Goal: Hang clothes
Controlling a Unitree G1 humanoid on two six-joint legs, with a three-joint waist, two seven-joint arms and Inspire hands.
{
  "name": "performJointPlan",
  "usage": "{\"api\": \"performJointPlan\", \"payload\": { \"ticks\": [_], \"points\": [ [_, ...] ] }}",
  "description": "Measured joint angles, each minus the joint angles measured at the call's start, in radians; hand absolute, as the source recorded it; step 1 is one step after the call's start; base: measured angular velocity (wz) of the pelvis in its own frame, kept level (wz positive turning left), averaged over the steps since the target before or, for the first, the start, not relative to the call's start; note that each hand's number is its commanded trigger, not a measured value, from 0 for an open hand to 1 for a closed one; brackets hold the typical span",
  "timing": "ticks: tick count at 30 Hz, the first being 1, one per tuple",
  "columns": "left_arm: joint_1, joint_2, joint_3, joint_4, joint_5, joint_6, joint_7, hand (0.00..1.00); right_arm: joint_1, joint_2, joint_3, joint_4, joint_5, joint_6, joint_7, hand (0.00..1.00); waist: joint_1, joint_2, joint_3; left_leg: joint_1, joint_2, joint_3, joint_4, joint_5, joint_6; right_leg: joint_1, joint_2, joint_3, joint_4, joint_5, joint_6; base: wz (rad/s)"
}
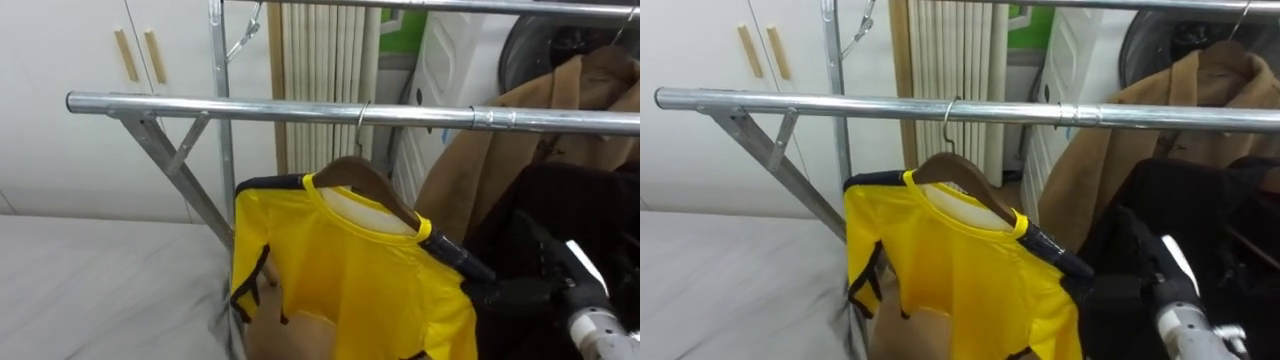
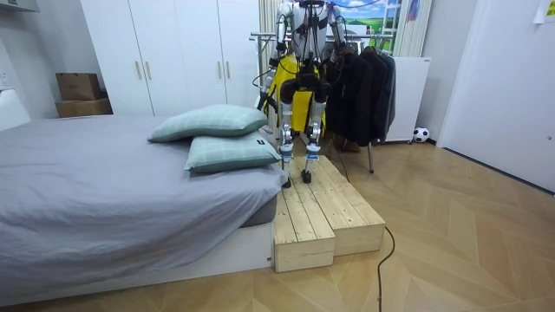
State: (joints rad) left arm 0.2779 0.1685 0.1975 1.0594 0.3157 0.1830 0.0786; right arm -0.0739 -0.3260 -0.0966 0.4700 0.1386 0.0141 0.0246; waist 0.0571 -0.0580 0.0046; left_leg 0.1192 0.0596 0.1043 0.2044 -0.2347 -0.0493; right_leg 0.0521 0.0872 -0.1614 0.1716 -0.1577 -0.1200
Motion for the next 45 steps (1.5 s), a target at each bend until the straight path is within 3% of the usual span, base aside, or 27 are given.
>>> {"api": "performJointPlan", "payload": {
  "ticks": [3, 11, 19, 28, 34, 39, 45],
  "points": [
    [0.0, -0.005, 0.038, 0.0, 0.0, 0.0, -0.001, 0.0, 0.022, 0.003, -0.036, 0.035, 0.052, 0.0, 0.0, 0.0, -0.003, 0.001, -0.0003, 0.008, 0.0, -0.002, -0.003, 0.0, 0.0, 0.007, 0.001, 0.001, -0.001, 0.0, 0.0, 0.0],
    [0.01, -0.005, 0.042, 0.001, -0.01, 0.0, 0.0, 0.0, 0.075, 0.007, -0.056, 0.042, 0.202, 0.0, -0.038, 0.0, -0.029, 0.002, 0.0012, 0.018, -0.001, 0.0, -0.003, 0.0, 0.0, 0.016, 0.002, 0.011, -0.005, -0.002, 0.004, 0.0],
    [0.01, -0.005, 0.042, 0.001, -0.01, 0.0, 0.002, 0.0, 0.124, 0.016, -0.065, 0.104, 0.204, -0.002, -0.055, 0.0, -0.036, 0.003, 0.0034, 0.015, -0.001, 0.001, -0.001, 0.0, 0.0, 0.012, 0.003, 0.02, -0.002, -0.006, 0.006, 0.0],
    [0.02, -0.006, 0.043, 0.001, -0.009, 0.0, 0.002, 0.0, 0.208, 0.059, -0.07, 0.224, 0.199, -0.02, -0.04, 0.0, -0.05, 0.007, 0.0038, 0.013, -0.002, 0.007, -0.007, 0.0, 0.0, 0.003, 0.003, 0.024, -0.002, -0.008, 0.006, -0.03],
    [0.02, -0.015, 0.044, 0.001, -0.01, -0.003, 0.006, 0.0, 0.286, 0.097, -0.07, 0.335, 0.212, -0.04, -0.032, 0.0, -0.051, 0.025, 0.0058, 0.018, -0.002, 0.02, -0.008, 0.0, 0.0, 0.002, 0.004, 0.041, 0.001, -0.009, 0.005, -0.09],
    [0.02, -0.019, 0.045, 0.001, -0.009, -0.033, 0.014, 0.0, 0.335, 0.147, -0.06, 0.393, 0.212, -0.06, -0.011, 0.0, -0.064, 0.033, 0.0079, 0.014, -0.001, 0.029, -0.003, 0.0, 0.0, -0.004, 0.005, 0.051, 0.005, -0.01, 0.006, -0.03],
    [0.009, -0.022, 0.034, 0.053, -0.046, -0.074, 0.027, 0.0, 0.341, 0.161, -0.039, 0.519, 0.248, -0.091, 0.063, 0.0, -0.081, 0.045, 0.003, -0.003, -0.002, 0.032, -0.003, -0.002, 0.003, -0.028, 0.005, 0.056, 0.016, -0.01, 0.007, -0.01]
  ]
}}
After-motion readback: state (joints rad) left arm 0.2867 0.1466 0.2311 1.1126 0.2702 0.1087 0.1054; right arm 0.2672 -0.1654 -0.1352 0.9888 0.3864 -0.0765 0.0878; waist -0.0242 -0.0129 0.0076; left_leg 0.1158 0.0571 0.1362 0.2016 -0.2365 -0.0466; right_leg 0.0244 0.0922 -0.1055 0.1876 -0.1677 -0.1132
